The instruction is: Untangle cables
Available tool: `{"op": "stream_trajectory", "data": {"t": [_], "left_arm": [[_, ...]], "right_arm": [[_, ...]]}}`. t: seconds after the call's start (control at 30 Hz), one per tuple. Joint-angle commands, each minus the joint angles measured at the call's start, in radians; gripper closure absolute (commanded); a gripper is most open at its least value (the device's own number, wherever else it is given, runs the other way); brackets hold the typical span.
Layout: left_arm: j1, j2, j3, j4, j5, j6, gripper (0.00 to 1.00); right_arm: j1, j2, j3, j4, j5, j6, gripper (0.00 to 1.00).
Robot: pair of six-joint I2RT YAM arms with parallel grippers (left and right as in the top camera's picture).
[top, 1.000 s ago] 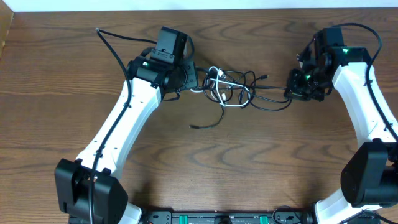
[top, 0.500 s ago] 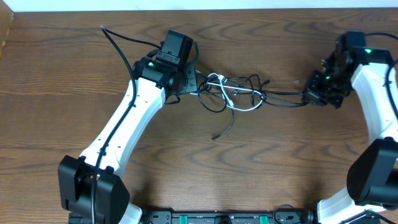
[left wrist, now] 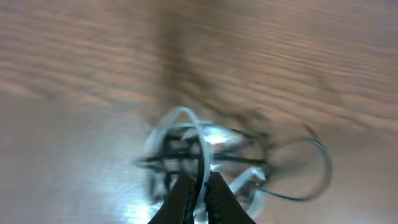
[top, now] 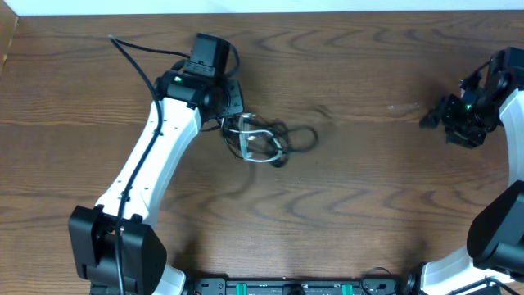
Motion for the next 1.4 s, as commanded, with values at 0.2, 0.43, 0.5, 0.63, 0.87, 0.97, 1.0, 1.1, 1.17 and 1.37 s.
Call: {"op": "stream_trajectory", "data": {"t": [0.2,0.43,0.5,0.63,0.87,0.97,1.0,1.1,1.17,1.37], "left_arm": [[-0.015,-0.002,0.017,0.049,0.378,0.084,0.92],[-0.024,-0.002,0.017,0.202,0.655,0.084,0.92],[-0.024,-0.002,0.017,0.253,0.717,0.079,0.92],[-0.031,-0.002,0.017,0.293,0.742,0.046,0.92],[-0.072,-0.002,0.017,0.286,0.706,0.027,0.92],[-0.076,-0.002,0.017,0.241,0.548,-0.006,0.92],[-0.075,-0.002,0.017,0.206,0.452,-0.05,0.92],[-0.072,0.001,0.017,0.093,0.169,-0.142,0.92],[-0.072,0.011,0.017,0.066,0.122,-0.141,0.92],[-0.082,0.095,0.014,0.061,0.12,-0.142,0.76]], "right_arm": [[0.012,-0.011,-0.004,0.008,-0.306,-0.184,0.2],[0.091,-0.011,-0.004,0.043,-0.41,-0.197,0.2],[0.122,-0.011,-0.004,0.056,-0.43,-0.197,0.2],[0.193,-0.011,-0.004,0.116,-0.538,-0.193,0.23],[0.287,-0.011,-0.004,0.222,-0.572,-0.114,0.27],[0.319,-0.011,-0.004,0.249,-0.497,-0.04,0.29],[0.325,-0.011,-0.004,0.251,-0.431,0.005,0.29],[0.321,-0.011,-0.004,0.236,-0.294,0.081,0.27],[0.311,-0.011,-0.004,0.235,-0.269,0.081,0.27],[0.296,-0.011,-0.004,0.238,-0.263,0.076,0.24]]}}
